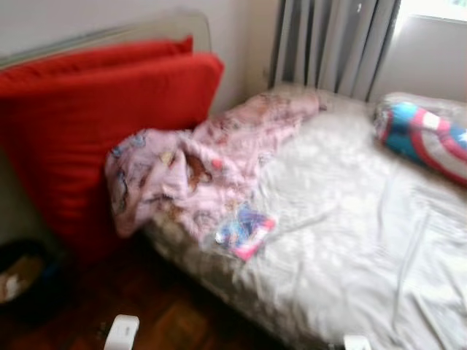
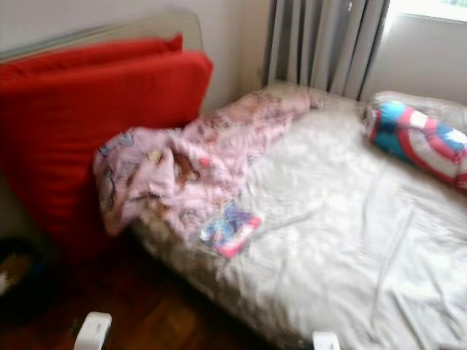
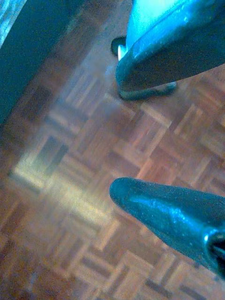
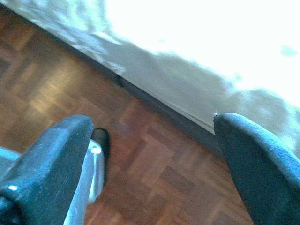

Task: Clean up the room

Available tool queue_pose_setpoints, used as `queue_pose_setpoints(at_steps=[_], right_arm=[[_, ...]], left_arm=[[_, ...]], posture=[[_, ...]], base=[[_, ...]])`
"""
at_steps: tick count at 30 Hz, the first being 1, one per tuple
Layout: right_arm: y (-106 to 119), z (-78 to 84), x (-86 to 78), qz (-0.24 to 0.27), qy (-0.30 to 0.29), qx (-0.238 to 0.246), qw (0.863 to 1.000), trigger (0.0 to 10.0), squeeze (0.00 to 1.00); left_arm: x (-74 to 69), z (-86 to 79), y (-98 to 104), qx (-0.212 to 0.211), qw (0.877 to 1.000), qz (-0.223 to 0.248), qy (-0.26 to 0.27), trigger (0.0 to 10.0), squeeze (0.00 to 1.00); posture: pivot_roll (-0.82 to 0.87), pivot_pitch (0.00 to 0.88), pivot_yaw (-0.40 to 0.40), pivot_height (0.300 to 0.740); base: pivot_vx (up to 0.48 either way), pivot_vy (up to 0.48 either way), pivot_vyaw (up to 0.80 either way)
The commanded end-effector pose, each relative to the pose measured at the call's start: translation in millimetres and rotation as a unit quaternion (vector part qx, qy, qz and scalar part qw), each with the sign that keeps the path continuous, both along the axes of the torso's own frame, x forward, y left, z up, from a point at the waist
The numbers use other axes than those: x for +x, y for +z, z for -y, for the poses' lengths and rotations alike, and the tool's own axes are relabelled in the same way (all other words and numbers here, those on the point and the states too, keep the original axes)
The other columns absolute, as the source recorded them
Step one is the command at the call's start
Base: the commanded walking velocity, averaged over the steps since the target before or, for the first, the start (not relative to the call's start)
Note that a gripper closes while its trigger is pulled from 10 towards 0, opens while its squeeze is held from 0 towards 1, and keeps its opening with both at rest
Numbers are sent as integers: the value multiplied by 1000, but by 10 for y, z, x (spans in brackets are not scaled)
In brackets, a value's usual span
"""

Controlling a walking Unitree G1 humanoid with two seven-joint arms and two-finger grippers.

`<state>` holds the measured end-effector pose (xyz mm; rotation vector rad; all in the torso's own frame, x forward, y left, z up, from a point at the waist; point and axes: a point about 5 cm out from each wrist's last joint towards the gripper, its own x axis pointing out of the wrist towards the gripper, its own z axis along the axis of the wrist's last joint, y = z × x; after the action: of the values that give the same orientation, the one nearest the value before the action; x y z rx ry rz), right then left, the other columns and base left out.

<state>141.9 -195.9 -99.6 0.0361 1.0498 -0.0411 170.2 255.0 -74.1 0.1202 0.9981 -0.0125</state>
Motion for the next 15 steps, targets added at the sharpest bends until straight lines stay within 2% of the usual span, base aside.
queue_pose_setpoints(at_steps=[1, 15], right_arm=[[-33, -15, -81, -17, 1, 1, 1000, 10000, 0], [-34, -16, -83, -17, 1, -1, 1000, 10000, 0]], left_arm=[[24, 2, 10, -1, 1000, 1, -1, 10000, 0], [22, 1, 9, -2, 1000, 0, -2, 10000, 0]], posture=[[-24, 0, -24, 740], [-28, 0, -19, 740]], base=[[0, 0, -800], [0, 0, -799]])
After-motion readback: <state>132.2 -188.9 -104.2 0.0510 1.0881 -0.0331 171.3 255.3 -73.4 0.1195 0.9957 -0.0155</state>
